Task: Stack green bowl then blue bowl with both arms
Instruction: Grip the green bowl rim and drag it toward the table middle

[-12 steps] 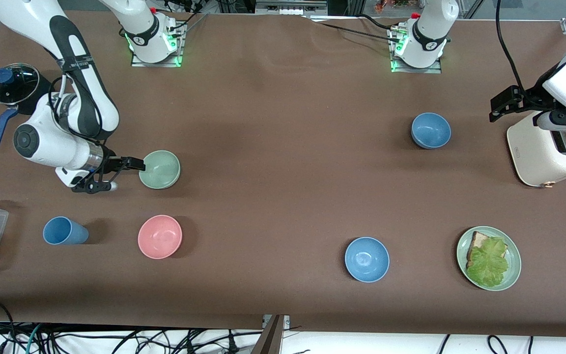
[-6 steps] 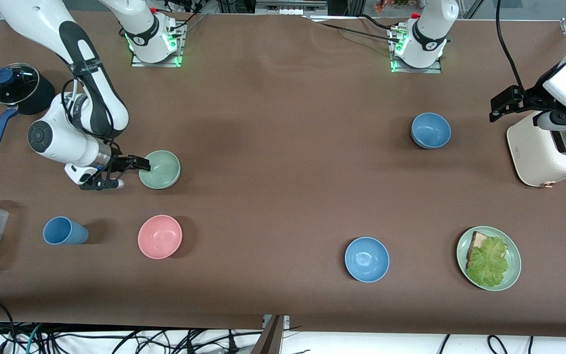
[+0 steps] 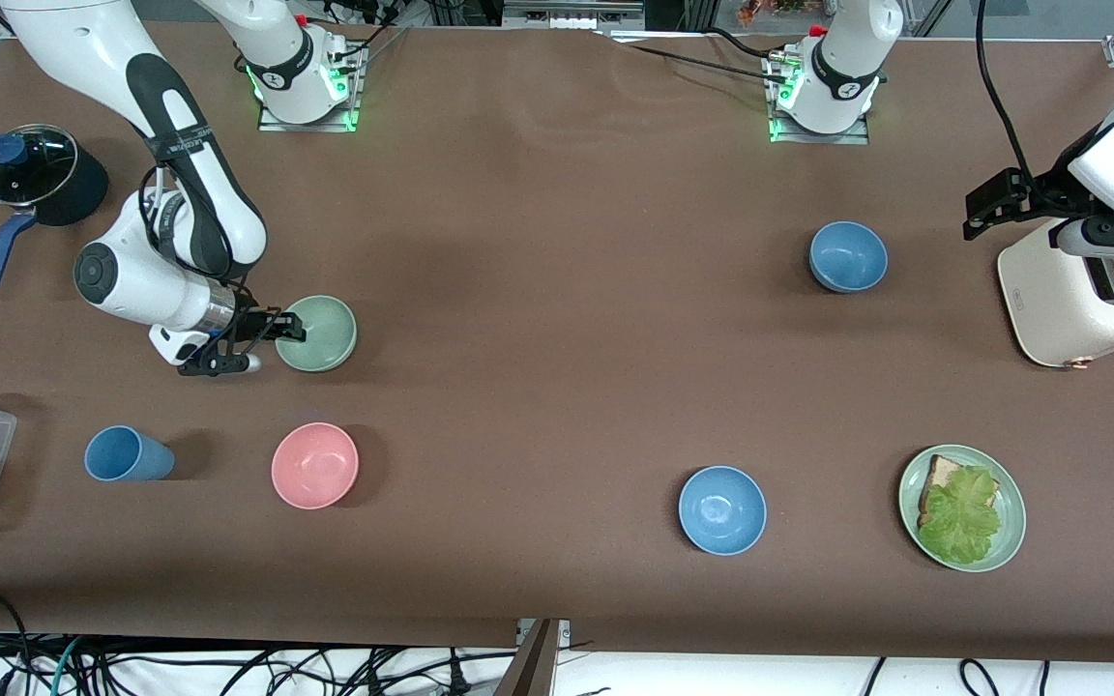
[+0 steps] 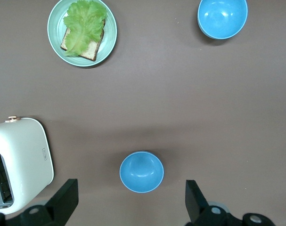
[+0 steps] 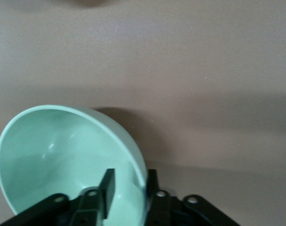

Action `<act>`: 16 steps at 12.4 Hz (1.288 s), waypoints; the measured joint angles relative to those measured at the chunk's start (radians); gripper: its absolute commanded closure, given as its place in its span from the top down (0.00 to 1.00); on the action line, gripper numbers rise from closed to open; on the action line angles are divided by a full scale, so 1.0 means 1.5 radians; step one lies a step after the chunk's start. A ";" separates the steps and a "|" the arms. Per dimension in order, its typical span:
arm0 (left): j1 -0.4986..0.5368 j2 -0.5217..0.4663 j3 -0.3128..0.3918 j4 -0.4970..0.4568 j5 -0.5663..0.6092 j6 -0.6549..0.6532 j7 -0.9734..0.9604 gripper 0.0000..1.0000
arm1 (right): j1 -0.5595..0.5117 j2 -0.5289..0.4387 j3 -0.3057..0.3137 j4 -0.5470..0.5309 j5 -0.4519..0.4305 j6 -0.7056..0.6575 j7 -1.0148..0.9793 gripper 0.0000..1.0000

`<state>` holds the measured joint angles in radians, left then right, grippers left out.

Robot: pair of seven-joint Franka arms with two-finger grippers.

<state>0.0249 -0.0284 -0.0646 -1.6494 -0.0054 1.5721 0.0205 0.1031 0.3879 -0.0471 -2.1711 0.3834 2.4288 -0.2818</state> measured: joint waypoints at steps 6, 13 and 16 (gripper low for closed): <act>-0.001 0.000 -0.002 0.003 0.000 0.000 0.000 1.00 | 0.000 -0.002 0.016 0.034 0.001 -0.026 -0.001 0.00; -0.001 0.000 -0.002 0.004 0.000 0.000 0.000 1.00 | 0.036 -0.004 0.152 0.117 0.006 -0.067 0.133 0.00; 0.000 0.000 -0.002 0.004 0.000 0.000 0.000 1.00 | 0.118 0.020 0.155 0.147 0.007 -0.032 0.239 0.00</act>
<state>0.0242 -0.0284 -0.0670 -1.6436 -0.0054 1.5721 0.0208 0.2802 0.4172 0.1858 -1.9509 0.3932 2.3811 0.0760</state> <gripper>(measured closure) 0.000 0.960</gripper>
